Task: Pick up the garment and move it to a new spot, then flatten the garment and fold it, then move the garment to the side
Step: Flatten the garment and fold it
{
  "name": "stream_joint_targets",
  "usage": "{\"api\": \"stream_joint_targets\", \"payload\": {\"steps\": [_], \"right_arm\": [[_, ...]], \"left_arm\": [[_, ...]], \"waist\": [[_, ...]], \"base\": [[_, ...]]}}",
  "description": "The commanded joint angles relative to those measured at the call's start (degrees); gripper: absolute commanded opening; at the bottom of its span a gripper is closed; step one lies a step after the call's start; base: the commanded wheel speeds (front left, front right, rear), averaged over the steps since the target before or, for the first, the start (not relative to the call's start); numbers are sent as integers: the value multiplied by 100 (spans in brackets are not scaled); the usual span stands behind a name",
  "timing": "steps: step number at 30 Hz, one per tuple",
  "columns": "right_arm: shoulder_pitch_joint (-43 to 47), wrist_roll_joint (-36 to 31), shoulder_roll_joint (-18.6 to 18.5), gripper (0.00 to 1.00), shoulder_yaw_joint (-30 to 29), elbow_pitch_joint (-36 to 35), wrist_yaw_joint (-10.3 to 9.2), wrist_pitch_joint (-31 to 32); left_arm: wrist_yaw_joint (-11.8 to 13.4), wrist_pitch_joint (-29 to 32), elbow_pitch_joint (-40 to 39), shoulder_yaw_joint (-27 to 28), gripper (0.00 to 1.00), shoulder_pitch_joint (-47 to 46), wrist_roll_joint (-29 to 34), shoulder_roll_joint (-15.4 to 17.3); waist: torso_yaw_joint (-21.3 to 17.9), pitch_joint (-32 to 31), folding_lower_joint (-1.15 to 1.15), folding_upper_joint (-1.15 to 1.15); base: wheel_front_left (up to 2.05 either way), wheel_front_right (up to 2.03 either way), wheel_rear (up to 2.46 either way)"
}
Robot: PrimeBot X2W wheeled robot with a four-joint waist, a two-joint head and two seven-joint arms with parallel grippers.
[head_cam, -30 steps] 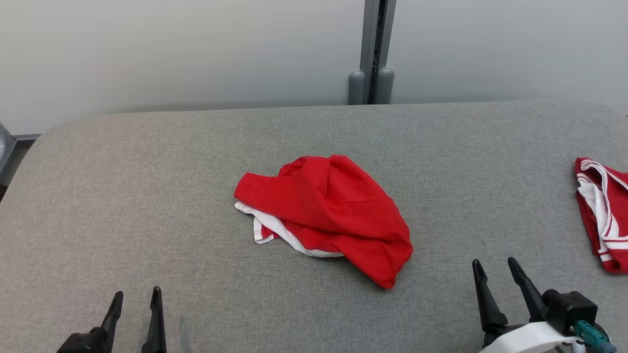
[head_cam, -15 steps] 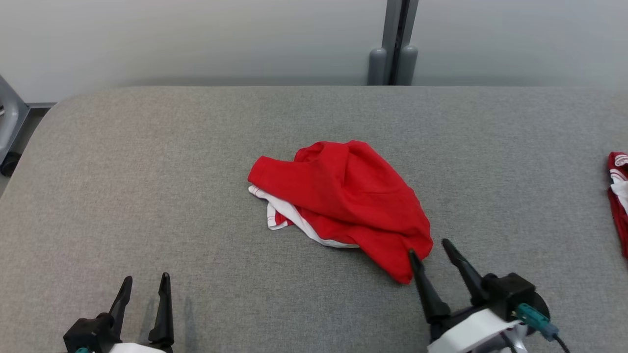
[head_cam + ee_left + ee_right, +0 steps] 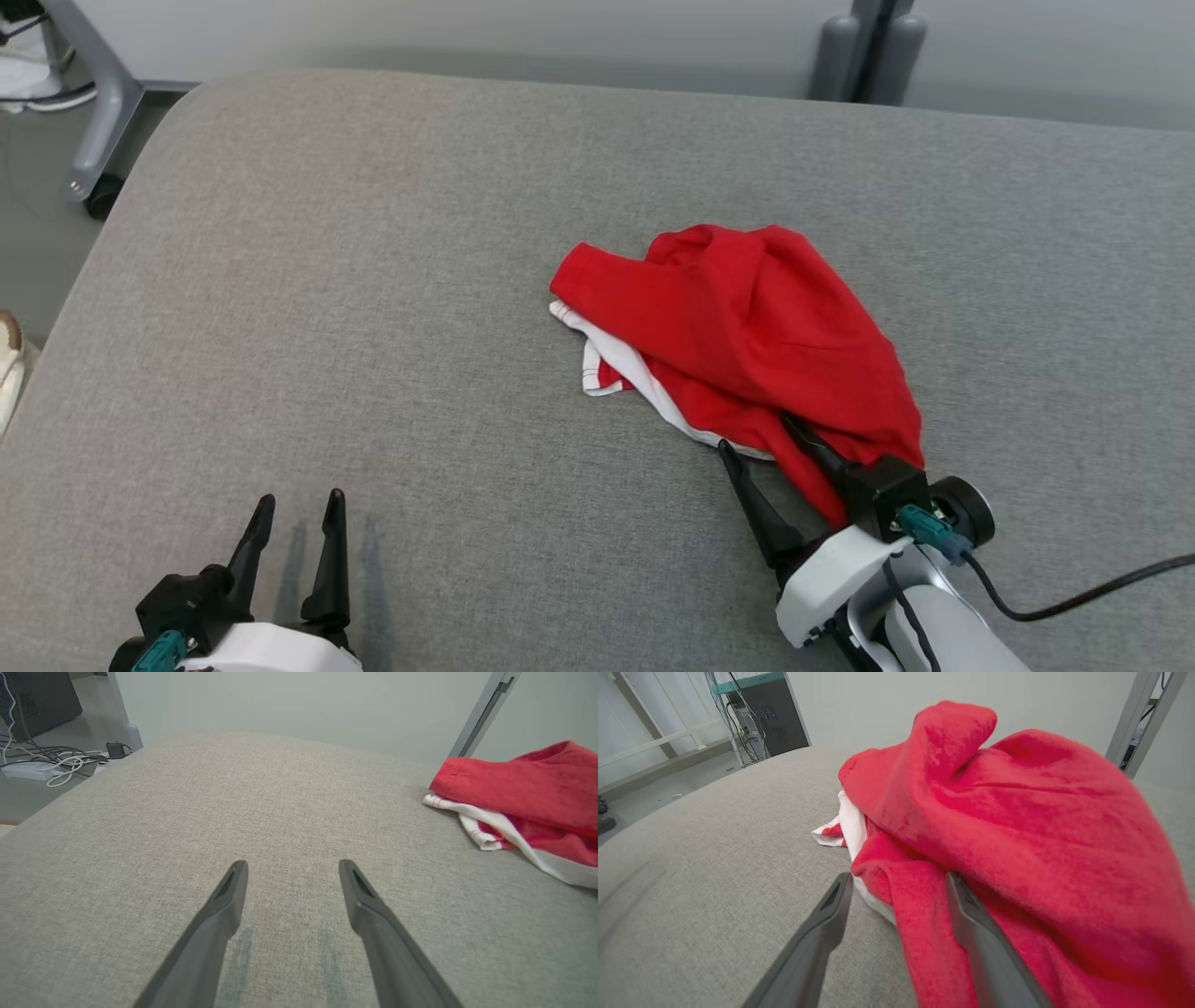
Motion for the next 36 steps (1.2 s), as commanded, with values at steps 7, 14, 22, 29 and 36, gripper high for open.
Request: {"api": "stream_joint_targets", "payload": {"steps": [7,14,22,29,36], "right_arm": [[-197,-241,-33,33,-108,397,0,34],[-254,80,-30,0,170,222,0,-19],[-479,782,-38,0,933,-541,0,-43],[-678,1468,-28,0,1621,-1572,0,-43],[-643,1793,-41,0,1492,-2333,0,-43]], "left_arm": [[-35,-9,5,-29,100,-159,-65,14],[-37,-9,54,-92,100,-83,-120,16],[-45,-9,71,-117,100,-139,-53,16],[-49,-9,111,-144,100,-98,-54,15],[-45,-9,138,-183,100,-34,-100,16]], "waist": [[121,166,0,0],[66,42,0,0],[12,16,0,0],[-27,-29,0,0],[-122,-101,0,0]], "base": [[0,0,0],[0,0,0],[0,0,0],[0,0,0],[0,0,0]]}}
